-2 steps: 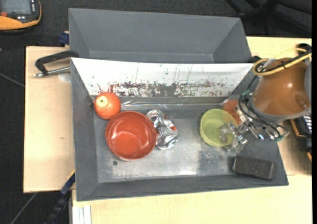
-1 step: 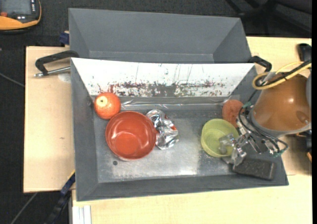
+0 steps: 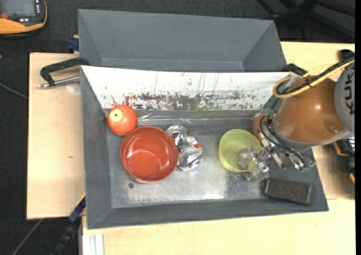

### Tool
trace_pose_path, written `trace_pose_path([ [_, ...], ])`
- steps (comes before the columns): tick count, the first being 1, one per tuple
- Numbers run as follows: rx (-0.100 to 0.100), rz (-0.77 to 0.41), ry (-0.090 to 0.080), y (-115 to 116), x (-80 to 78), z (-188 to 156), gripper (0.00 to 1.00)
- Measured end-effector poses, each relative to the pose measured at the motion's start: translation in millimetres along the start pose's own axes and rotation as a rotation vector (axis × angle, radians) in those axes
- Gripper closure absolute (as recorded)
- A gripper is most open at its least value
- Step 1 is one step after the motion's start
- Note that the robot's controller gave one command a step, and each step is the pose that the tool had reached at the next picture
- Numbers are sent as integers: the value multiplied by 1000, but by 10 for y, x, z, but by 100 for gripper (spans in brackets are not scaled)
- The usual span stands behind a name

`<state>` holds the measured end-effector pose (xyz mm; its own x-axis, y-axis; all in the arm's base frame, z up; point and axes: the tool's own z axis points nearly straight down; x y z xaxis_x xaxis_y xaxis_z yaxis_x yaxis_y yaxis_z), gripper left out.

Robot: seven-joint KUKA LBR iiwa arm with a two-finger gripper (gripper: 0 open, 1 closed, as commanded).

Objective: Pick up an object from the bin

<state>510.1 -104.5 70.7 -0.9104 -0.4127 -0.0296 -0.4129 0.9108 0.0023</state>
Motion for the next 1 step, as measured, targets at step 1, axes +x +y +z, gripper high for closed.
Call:
trace_pose_path([
  [1, 1, 32, -2, -337, 293, -9, 100],
])
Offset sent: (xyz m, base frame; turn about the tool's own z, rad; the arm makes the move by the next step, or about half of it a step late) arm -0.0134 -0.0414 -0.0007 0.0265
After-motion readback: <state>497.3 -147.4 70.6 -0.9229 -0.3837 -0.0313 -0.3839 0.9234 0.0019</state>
